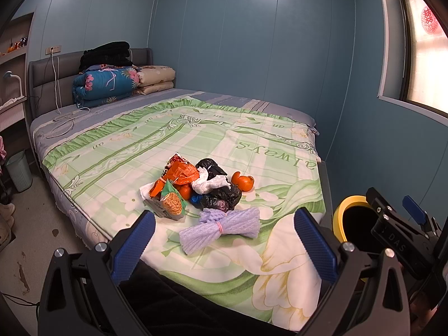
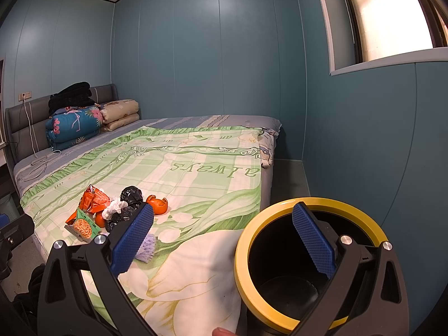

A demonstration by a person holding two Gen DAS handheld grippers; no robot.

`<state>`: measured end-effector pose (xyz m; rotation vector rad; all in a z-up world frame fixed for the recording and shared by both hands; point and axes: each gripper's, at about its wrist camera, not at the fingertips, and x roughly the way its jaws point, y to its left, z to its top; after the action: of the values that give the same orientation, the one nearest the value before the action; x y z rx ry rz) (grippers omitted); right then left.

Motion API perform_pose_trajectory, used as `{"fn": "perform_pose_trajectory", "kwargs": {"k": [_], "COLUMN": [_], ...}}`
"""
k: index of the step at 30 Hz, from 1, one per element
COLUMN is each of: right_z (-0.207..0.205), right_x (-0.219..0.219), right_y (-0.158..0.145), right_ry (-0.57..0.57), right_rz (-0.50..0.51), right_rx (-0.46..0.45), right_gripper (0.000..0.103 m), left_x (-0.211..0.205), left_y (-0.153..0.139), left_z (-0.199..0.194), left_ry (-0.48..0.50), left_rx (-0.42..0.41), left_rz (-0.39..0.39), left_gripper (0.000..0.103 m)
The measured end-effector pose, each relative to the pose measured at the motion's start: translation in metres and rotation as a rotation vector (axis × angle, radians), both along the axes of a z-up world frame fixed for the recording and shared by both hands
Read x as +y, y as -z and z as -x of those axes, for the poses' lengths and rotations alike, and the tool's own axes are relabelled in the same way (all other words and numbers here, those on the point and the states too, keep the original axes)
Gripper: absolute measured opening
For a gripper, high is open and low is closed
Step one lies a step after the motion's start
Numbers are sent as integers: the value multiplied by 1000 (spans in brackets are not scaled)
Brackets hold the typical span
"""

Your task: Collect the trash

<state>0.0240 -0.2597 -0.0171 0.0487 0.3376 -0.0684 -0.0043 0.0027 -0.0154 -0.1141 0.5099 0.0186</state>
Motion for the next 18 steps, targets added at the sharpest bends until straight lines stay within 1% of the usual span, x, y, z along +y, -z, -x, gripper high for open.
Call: {"fn": "perform_pose_trajectory", "kwargs": {"k": [13, 16, 18], "right_z": [0, 0, -2], "right_x": [4, 6, 6], "right_y": [5, 4, 5], "right_ry": [1, -13, -31], "right_rz": [-1, -6, -17], "right_rx": [6, 13, 22], "right_gripper": [95, 95, 95], "left_x": [1, 1, 0], "left_y": [1, -1, 2], "left_z": [0, -1, -2], "left_ry": [0, -2, 11], "left_rx": [2, 3, 0], "left_rz": [-1, 2, 21], "left_gripper": [96, 96, 96]}}
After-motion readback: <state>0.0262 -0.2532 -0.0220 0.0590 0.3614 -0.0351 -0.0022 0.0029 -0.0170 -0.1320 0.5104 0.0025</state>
